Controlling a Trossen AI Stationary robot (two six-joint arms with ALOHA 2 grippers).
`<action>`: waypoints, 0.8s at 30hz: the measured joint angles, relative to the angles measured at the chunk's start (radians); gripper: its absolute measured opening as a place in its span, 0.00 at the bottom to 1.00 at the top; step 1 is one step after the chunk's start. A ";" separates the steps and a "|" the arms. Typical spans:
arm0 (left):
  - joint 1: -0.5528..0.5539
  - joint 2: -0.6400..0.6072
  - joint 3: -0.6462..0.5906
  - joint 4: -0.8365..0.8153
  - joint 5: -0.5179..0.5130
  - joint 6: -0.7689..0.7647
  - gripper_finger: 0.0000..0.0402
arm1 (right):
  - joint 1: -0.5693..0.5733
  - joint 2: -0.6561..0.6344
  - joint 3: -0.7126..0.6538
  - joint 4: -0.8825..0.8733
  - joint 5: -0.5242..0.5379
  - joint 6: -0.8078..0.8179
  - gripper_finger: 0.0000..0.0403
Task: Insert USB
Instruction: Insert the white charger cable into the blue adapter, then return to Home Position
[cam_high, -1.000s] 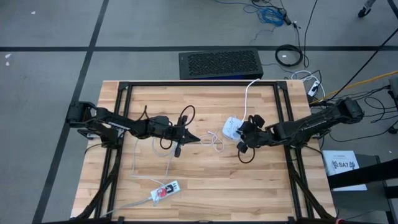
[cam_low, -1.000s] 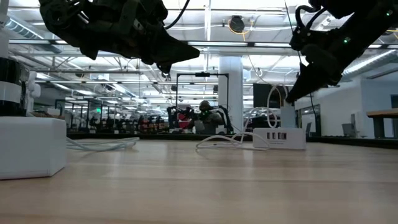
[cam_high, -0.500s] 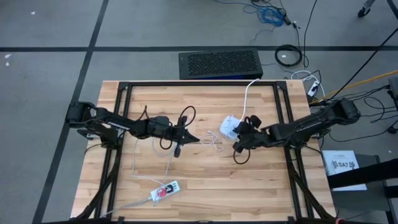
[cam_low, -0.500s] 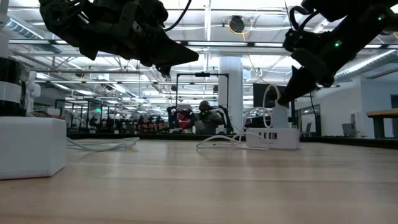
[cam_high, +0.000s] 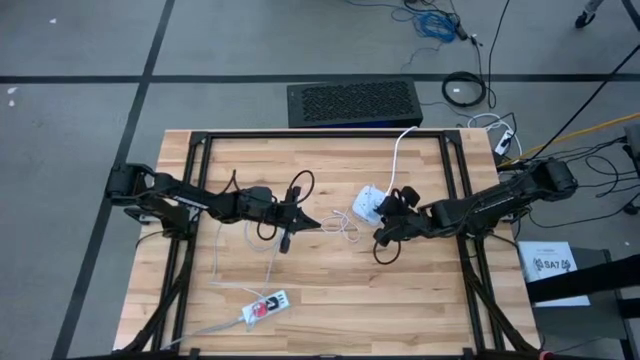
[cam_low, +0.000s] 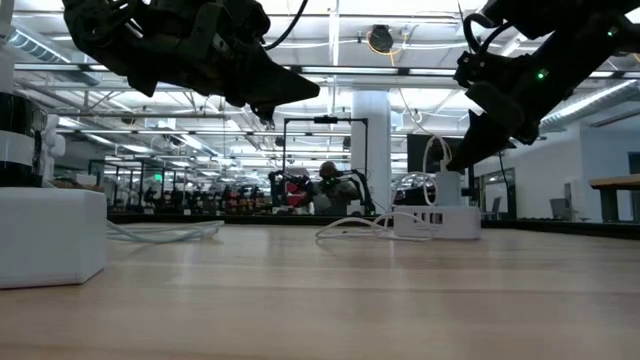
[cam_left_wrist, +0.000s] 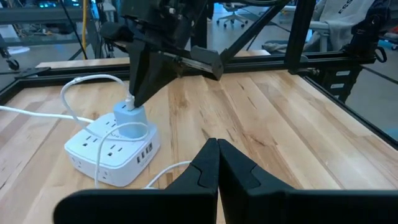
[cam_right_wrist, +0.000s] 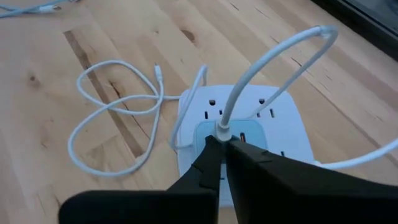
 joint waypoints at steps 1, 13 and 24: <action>0.000 0.000 0.000 0.000 0.000 0.000 0.01 | 0.000 0.000 0.000 0.000 -0.002 0.000 0.00; 0.009 -0.006 0.000 0.009 0.009 -0.029 0.01 | 0.001 -0.137 -0.011 -0.084 -0.061 -0.006 0.13; 0.114 -0.108 0.000 -0.014 0.157 -0.035 0.01 | 0.001 -0.306 -0.013 -0.157 -0.072 -0.104 0.23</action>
